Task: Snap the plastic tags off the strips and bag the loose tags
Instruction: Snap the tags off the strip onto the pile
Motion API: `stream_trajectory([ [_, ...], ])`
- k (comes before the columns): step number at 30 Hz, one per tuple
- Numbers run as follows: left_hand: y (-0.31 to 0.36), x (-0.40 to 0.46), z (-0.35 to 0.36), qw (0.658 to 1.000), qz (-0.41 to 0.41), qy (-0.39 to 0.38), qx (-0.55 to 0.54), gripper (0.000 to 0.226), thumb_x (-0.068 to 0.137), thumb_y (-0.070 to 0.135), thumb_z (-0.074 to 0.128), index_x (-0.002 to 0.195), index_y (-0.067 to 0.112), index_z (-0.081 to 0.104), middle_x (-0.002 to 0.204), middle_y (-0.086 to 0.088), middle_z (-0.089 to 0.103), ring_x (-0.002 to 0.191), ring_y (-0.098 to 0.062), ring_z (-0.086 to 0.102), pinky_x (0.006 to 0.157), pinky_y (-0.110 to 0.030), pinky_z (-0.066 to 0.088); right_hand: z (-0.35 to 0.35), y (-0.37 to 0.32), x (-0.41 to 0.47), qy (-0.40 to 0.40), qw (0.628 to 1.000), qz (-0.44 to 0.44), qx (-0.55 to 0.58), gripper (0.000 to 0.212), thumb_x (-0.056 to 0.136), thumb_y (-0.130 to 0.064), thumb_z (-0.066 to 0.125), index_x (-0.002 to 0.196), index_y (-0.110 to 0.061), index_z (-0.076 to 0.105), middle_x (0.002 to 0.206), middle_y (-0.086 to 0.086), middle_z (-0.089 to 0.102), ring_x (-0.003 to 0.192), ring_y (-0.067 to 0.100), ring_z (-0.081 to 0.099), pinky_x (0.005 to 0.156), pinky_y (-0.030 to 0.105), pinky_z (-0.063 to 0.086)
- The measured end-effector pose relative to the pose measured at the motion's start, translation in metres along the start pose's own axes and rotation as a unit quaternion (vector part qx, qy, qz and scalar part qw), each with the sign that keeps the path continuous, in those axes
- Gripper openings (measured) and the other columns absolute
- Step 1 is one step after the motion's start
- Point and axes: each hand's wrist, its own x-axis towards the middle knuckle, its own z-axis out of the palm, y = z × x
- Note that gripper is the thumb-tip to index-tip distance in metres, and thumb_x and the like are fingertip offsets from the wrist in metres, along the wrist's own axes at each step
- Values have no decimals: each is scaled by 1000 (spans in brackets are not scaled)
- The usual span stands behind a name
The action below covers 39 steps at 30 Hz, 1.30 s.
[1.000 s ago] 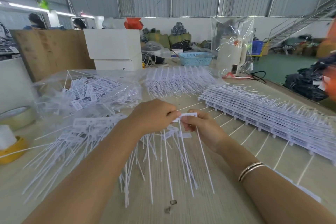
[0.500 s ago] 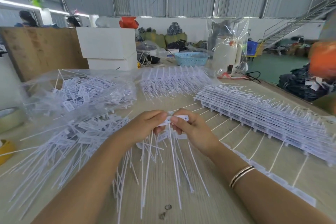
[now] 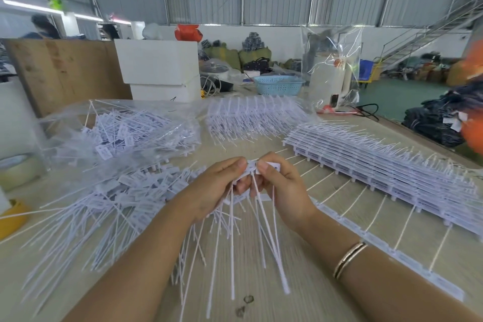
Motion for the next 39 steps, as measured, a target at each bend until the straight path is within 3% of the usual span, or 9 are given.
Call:
stream_trajectory([
  [7, -2, -1, -4, 991, 4, 62, 121, 47, 99, 31, 41, 57, 32, 62, 49, 7, 43, 50, -12, 38, 57, -23, 35, -2, 0, 1, -11, 996, 21, -90, 20, 91, -18, 51, 75, -6, 53, 57, -2, 61, 51, 16, 58, 56, 26, 42],
  [13, -6, -2, 6, 996, 35, 60, 47, 40, 94, 39, 41, 61, 30, 62, 50, 10, 51, 55, -12, 42, 61, -24, 38, 4, 3, -1, -8, 999, 36, 3, 30, 94, -17, 51, 88, 13, 53, 71, 21, 66, 66, 32, 59, 63, 35, 43],
  [19, -11, -1, 12, 996, 45, 75, -5, 40, 92, 36, 42, 60, 30, 64, 47, 11, 52, 49, -4, 43, 54, -13, 37, 7, 0, -6, -2, 998, 52, 44, 23, 91, -17, 48, 73, -12, 61, 68, 15, 67, 65, 25, 63, 65, 27, 49],
  [26, -11, -3, 6, 988, 46, 121, -83, 40, 90, 47, 45, 59, 25, 57, 56, 8, 53, 54, -7, 47, 58, -17, 41, 3, 0, -1, 17, 982, 62, 176, 21, 92, -20, 51, 78, -4, 54, 88, 21, 65, 92, 32, 63, 95, 40, 47],
  [29, -5, -2, 1, 988, 66, 119, -73, 42, 93, 41, 46, 60, 18, 56, 54, 3, 54, 52, -10, 49, 57, -17, 43, -2, -3, 6, 5, 980, 61, 191, 19, 85, -25, 61, 69, -16, 62, 79, 8, 69, 84, 21, 67, 85, 31, 51],
  [31, -2, -3, 1, 992, 79, 91, -37, 41, 92, 36, 44, 63, 7, 48, 51, 2, 50, 49, -12, 46, 55, -19, 42, -7, -2, 7, 34, 992, 80, 90, 19, 79, -24, 70, 64, -20, 58, 70, 1, 63, 73, 14, 61, 73, 25, 44],
  [34, 0, -3, 1, 996, 66, 66, -12, 29, 83, 21, 39, 55, 19, 46, 53, 6, 45, 51, -10, 40, 53, -20, 34, -12, 4, 3, 67, 973, 97, -198, 16, 91, -24, 60, 76, -20, 54, 73, -4, 56, 67, 3, 52, 66, 18, 39],
  [36, -1, -3, -2, 996, 54, 64, 34, 22, 72, 13, 39, 56, 21, 52, 56, 8, 49, 57, -13, 43, 57, -23, 34, -7, 8, 2, 71, 958, 101, -258, 4, 94, -24, 57, 94, -21, 54, 83, -2, 52, 70, 2, 48, 66, 13, 38],
  [39, -7, -6, -2, 992, 32, 49, 112, 27, 77, 13, 43, 65, 29, 62, 63, 9, 58, 62, -12, 50, 60, -21, 40, -3, 9, 1, 94, 939, 67, -325, 17, 97, -24, 48, 113, -18, 55, 103, 2, 54, 95, 10, 51, 83, 16, 40],
])
